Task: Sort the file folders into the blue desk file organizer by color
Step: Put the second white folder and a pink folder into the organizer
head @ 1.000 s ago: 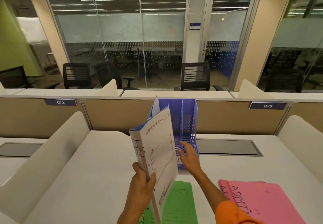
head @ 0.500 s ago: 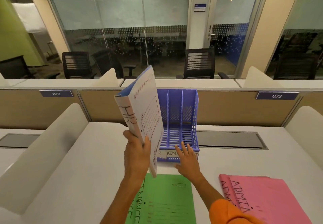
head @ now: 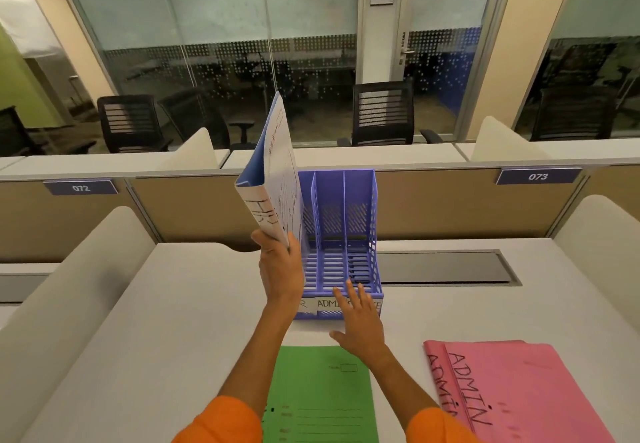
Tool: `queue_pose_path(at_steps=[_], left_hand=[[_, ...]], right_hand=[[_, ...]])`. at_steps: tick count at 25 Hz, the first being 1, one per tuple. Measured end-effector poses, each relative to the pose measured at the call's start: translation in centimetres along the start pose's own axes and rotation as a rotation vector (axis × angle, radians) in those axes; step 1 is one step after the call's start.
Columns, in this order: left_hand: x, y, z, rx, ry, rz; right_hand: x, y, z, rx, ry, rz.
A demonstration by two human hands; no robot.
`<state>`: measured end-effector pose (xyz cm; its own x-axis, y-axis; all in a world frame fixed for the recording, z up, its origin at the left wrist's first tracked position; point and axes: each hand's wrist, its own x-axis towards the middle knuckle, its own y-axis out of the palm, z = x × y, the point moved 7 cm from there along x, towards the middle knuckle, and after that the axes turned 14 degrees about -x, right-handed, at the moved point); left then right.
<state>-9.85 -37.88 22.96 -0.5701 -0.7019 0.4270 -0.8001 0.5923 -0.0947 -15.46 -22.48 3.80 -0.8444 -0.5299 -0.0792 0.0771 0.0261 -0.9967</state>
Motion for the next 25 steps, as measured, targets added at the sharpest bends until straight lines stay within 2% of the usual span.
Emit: queue_pose_path(at_steps=[6, 11, 19, 25], left_hand=[[-0.3, 3.0, 5.8, -0.018, -0.081, 0.068], [-0.8, 3.9, 9.8, 0.067, -0.184, 0.093], [-2.4, 5.4, 12.0, 0.228, -0.267, 0.152], [-3.4, 5.0, 12.5, 0.231, -0.343, 0.155]], right_hand=[[0.3, 0.5, 0.0, 0.014, 0.028, -0.02], [0.3, 0.8, -0.1, 0.006, 0.016, -0.042], [0.5, 1.1, -0.2, 0.002, 0.024, -0.041], [0.5, 1.1, -0.1, 0.0, 0.026, -0.034]])
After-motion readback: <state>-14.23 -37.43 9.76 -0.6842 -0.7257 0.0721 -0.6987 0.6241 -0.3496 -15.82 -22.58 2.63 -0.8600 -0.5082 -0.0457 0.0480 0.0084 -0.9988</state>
